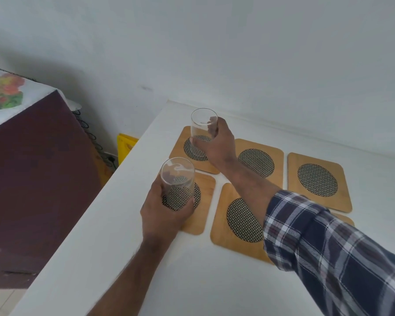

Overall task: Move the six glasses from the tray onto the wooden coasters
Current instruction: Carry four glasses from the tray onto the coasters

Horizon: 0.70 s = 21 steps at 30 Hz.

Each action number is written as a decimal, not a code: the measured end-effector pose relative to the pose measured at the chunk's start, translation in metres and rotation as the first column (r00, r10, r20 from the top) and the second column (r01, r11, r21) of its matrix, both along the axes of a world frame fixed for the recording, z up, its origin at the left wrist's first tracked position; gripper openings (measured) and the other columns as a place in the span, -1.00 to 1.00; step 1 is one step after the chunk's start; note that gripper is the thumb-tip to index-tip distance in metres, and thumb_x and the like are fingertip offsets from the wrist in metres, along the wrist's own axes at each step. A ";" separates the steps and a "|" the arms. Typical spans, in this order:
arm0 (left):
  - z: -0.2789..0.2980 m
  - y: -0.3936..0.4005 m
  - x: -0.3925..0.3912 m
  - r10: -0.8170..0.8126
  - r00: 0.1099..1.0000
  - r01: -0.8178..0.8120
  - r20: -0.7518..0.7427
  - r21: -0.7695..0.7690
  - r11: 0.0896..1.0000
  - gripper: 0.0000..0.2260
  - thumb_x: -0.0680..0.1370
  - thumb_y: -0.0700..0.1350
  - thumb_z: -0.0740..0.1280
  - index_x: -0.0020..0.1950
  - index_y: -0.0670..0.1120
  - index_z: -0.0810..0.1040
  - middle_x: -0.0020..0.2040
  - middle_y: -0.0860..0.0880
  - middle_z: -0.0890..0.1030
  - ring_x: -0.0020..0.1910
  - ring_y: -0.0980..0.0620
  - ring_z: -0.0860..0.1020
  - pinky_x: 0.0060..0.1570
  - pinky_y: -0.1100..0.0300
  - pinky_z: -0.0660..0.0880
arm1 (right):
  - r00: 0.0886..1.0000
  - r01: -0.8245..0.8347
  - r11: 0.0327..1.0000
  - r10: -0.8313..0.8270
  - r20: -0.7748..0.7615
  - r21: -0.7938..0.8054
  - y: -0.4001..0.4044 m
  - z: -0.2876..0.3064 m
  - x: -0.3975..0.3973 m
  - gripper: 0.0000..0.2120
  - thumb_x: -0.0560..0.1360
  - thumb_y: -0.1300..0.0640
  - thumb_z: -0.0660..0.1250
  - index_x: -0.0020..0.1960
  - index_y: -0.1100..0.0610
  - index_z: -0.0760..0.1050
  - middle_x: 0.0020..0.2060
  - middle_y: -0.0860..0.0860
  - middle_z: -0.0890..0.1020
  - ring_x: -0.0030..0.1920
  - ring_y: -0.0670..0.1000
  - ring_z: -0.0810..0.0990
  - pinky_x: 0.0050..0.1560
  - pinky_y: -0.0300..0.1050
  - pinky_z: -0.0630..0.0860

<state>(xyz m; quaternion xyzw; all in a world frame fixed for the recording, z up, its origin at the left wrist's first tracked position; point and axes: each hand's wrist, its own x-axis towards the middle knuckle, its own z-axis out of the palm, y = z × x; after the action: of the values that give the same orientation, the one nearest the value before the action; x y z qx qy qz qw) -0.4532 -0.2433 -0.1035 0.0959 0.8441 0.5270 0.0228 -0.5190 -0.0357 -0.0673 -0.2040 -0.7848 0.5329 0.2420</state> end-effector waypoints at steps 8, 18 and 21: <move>0.003 0.001 -0.002 -0.007 0.999 0.006 -0.047 -0.024 1.000 0.05 0.15 0.33 0.59 0.53 0.26 0.14 0.48 0.18 0.39 0.42 0.09 0.41 0.31 -0.12 0.51 | 0.996 -0.006 1.000 0.008 0.089 -0.023 -0.001 -0.006 0.020 -0.14 0.24 -0.12 0.61 0.41 0.05 0.30 0.28 0.01 0.51 0.31 -0.05 0.46 0.16 -0.25 0.37; 0.006 0.000 -0.001 -0.039 0.994 0.038 -0.102 -0.011 0.999 0.04 0.21 0.39 0.52 0.58 0.14 0.15 0.53 0.08 0.37 0.48 0.02 0.36 0.34 -0.04 0.46 | 0.993 0.108 0.992 -0.104 0.064 -0.063 -0.011 -0.013 0.138 -0.32 0.35 -0.05 0.56 0.38 0.04 0.36 0.25 -0.11 0.50 0.31 -0.12 0.45 0.25 -0.31 0.33; 0.007 -0.003 0.006 0.001 0.995 -0.002 -0.096 -0.013 1.000 0.03 0.25 0.39 0.52 0.58 0.08 0.16 0.57 0.02 0.32 0.52 -0.02 0.30 0.41 -0.12 0.38 | 0.989 0.143 0.986 -0.139 0.051 -0.082 -0.011 -0.006 0.180 -0.40 0.38 0.02 0.55 0.34 0.00 0.38 0.22 -0.15 0.52 0.28 -0.17 0.47 0.25 -0.37 0.34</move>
<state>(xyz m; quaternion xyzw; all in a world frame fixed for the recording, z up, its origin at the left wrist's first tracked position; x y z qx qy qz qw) -0.4473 -0.2468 -0.0965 0.1202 0.8478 0.5162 -0.0178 -0.3388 -0.0465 -0.0730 -0.2812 -0.7503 0.5425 0.2524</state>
